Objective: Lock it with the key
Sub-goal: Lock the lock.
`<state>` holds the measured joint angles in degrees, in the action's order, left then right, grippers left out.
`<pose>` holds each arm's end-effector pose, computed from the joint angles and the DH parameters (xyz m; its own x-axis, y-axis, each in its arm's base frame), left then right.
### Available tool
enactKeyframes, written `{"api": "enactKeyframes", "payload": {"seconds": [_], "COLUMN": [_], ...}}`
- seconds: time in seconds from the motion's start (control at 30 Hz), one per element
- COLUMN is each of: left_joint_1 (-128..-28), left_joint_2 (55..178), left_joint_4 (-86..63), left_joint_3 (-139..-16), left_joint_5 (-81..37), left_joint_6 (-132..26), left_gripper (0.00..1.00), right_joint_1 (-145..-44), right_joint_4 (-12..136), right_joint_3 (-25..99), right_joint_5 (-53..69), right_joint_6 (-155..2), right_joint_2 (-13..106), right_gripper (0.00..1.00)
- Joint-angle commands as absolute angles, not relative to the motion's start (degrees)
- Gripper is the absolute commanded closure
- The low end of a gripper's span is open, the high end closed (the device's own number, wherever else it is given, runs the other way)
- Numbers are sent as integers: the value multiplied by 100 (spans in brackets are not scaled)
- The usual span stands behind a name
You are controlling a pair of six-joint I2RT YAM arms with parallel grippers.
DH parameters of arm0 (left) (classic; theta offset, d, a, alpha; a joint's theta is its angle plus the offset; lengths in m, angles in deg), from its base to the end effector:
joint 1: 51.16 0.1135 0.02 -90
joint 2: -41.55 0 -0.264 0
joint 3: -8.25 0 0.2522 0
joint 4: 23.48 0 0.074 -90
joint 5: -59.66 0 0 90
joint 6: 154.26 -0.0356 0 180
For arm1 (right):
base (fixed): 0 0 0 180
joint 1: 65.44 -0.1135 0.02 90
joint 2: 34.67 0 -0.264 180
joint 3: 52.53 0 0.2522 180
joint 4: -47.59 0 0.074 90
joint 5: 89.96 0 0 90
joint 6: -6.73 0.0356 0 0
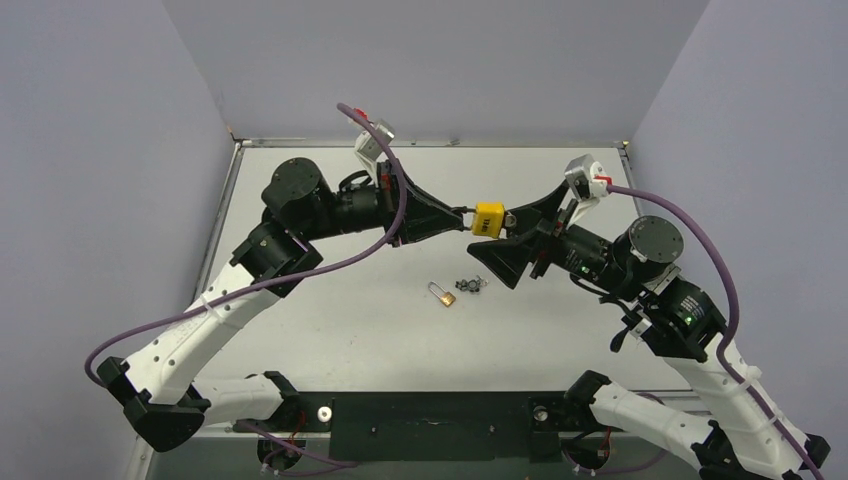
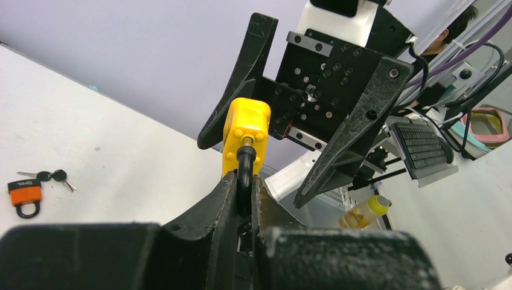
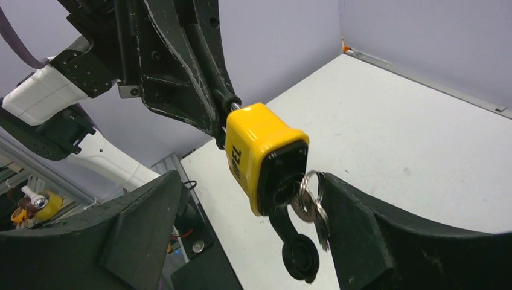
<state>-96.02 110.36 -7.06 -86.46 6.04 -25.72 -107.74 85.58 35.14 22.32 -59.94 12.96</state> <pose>0.1642 -0.1932 0.4867 -0.5209 -0.1893 -0.8324 0.8413 0.0512 -0.5381 0.0960 0.1056 0.4746 -0.3333 0.1922 -0.9230 -0.8397 0.3848 0.3833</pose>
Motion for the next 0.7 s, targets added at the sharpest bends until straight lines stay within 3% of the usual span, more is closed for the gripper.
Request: {"api": "enactKeyframes", "payload": {"seconds": [0.0,0.23,0.4,0.57,0.67], "left_joint_1": [-9590,-9590,-9591,-9590,-9595], "left_joint_2": [10655,10587,10560,10542,10540], "left_joint_4": [-986,-838,-712,-657,-665], "left_joint_3": [-9143,-9218,-9247,-9282,-9301], "left_joint_5": [199,282,331,344,379], "left_joint_6": [-2612,-2607,-2623,-2630,-2615], "left_gripper": [100,100,100,100,100], "right_joint_1": [-10700,-10029,-9196,-9289,-9320], "right_joint_4": [7949,7448,4921,4558,4923], "right_joint_3": [3584,3599,3114,3049,3078], "right_joint_5": [2341,3893,5449,5518,5353], "right_joint_6": [-6253,-5980,-4061,-3821,-4131], "right_joint_2": [1168,1338,1539,1681,1675], "right_gripper": [20,20,20,23,31]}}
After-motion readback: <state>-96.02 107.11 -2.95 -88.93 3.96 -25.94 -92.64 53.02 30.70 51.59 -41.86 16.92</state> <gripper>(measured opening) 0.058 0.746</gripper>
